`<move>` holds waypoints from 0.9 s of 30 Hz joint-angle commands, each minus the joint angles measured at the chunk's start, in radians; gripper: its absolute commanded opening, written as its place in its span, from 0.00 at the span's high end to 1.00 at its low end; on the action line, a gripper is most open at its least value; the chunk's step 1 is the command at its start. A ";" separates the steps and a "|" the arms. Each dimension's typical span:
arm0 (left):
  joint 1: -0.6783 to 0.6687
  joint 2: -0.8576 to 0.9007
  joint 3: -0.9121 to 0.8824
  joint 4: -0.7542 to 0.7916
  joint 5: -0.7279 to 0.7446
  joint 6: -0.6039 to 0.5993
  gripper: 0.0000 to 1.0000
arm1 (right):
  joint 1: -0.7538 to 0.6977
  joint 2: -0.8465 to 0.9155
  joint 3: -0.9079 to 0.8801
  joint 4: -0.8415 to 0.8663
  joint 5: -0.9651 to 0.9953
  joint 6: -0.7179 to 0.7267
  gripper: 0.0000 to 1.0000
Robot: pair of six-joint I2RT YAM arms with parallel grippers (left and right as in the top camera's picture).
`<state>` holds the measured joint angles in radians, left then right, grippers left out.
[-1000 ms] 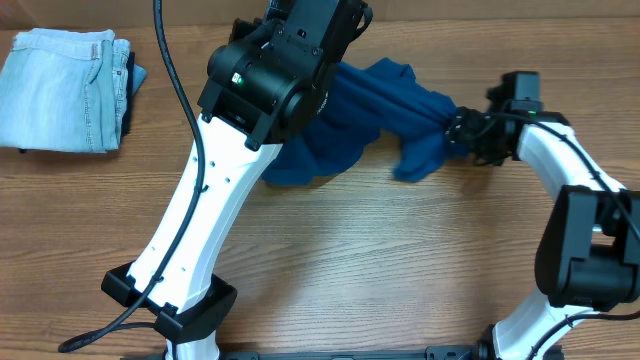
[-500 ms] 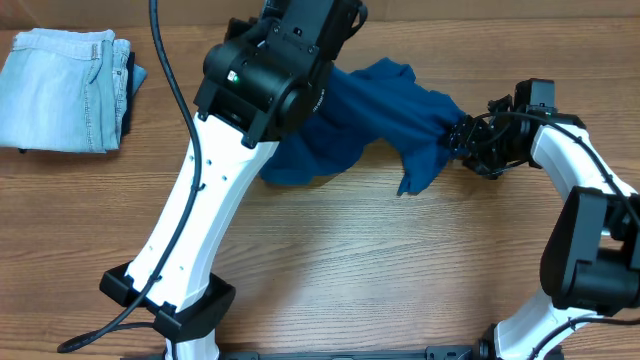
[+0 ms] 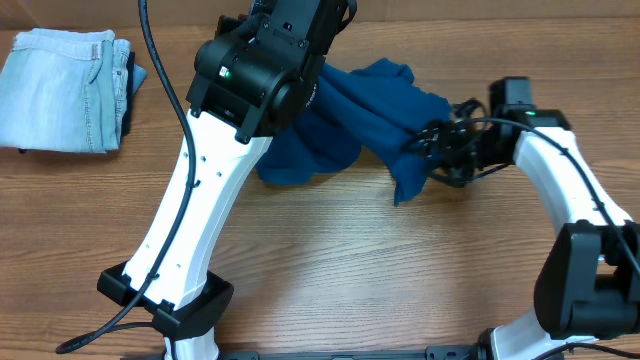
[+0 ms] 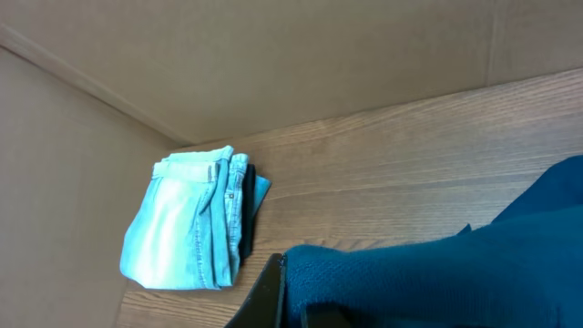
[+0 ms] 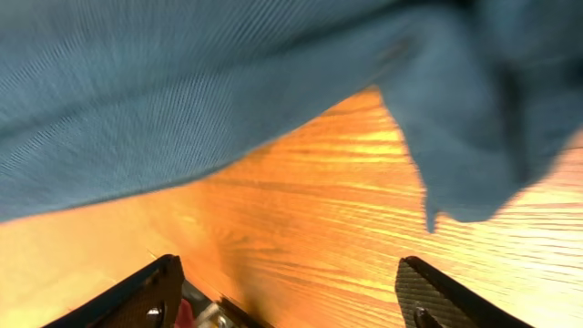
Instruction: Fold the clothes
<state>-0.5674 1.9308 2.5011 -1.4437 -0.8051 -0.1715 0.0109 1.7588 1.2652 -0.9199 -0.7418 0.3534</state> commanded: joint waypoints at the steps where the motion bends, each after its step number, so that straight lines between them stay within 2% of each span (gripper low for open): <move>1: 0.011 -0.029 0.028 0.010 -0.043 0.015 0.95 | 0.100 -0.010 -0.004 0.025 0.122 0.019 0.18; 5: 0.012 -0.029 0.028 0.010 -0.043 0.015 0.95 | 0.170 0.021 -0.008 0.031 0.289 0.018 0.14; 10: 0.012 -0.029 0.028 0.011 -0.043 0.015 0.95 | 0.185 0.061 -0.088 0.106 0.338 0.018 0.14; 15: 0.012 -0.029 0.028 0.011 -0.043 0.015 0.95 | 0.156 0.067 -0.179 0.179 0.360 0.022 0.15; 17: 0.012 -0.029 0.028 0.012 -0.043 0.015 0.95 | 0.140 0.067 -0.184 0.190 0.365 0.026 0.19; 22: 0.012 -0.029 0.028 0.011 -0.043 0.015 0.95 | 0.098 0.067 -0.184 0.228 0.470 0.026 0.19; 27: 0.012 -0.029 0.028 0.011 -0.040 0.015 0.95 | 0.078 0.067 -0.184 0.259 0.487 0.026 0.20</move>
<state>-0.5667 1.9308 2.5011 -1.4433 -0.8051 -0.1715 0.0963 1.8248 1.0821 -0.6804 -0.2966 0.3733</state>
